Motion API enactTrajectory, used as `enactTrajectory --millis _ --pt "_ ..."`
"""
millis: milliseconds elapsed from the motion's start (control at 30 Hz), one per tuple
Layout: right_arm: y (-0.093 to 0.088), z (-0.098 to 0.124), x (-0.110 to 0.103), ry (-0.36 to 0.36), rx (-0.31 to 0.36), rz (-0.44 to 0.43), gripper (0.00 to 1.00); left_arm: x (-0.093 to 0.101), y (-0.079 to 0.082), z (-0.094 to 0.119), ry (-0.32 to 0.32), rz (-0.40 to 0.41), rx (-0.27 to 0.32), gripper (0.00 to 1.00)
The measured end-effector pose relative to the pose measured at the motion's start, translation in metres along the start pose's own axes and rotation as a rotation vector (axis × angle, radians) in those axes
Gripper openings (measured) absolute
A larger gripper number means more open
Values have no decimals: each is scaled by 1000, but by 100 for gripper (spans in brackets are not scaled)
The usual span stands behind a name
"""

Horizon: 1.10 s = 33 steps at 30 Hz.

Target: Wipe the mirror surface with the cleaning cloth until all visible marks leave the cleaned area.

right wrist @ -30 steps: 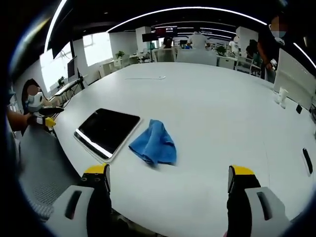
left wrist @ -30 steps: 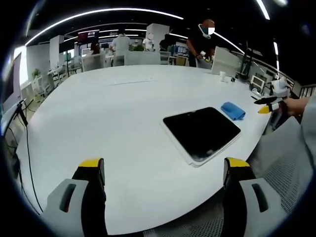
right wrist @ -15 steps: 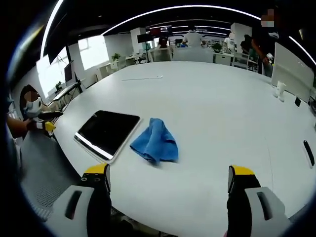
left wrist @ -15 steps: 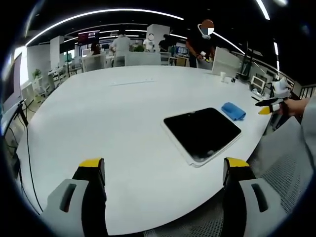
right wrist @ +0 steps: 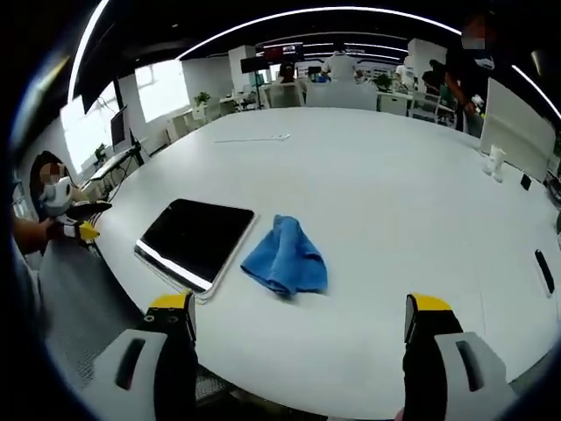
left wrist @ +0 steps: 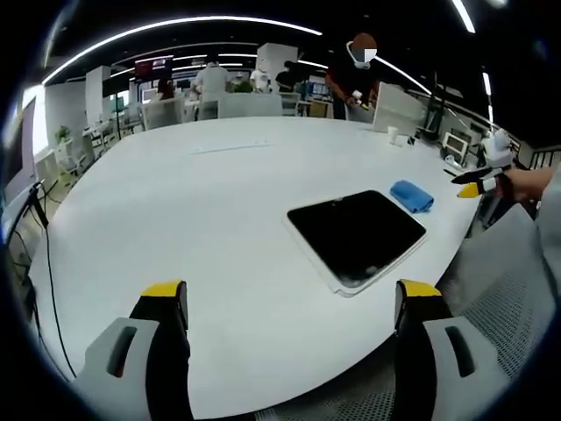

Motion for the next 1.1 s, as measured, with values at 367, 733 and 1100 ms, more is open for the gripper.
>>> enactTrajectory --millis 367,733,1100 --pt "52 -14 -8 -8 -18 -38 90 3 -1 -1 -23 -8 -10 97" --pt "59 -46 -23 50 -175 -23 68 4 -4 -2 -38 1 -31 99" --pt "27 -93 -15 64 -285 -58 39 -1 -8 -3 -16 5 -52 97"
Point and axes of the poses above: the point that each gripper's makers call its tool centre point, and the gripper's own axes: z roughly backward along the fingers, x roughly to its right, y roughly out of its top, the point moved 6 cm from there along z, roughly backward along the fingers, and after that the axes turned 7 degrees about x, right-handed, at the moved point
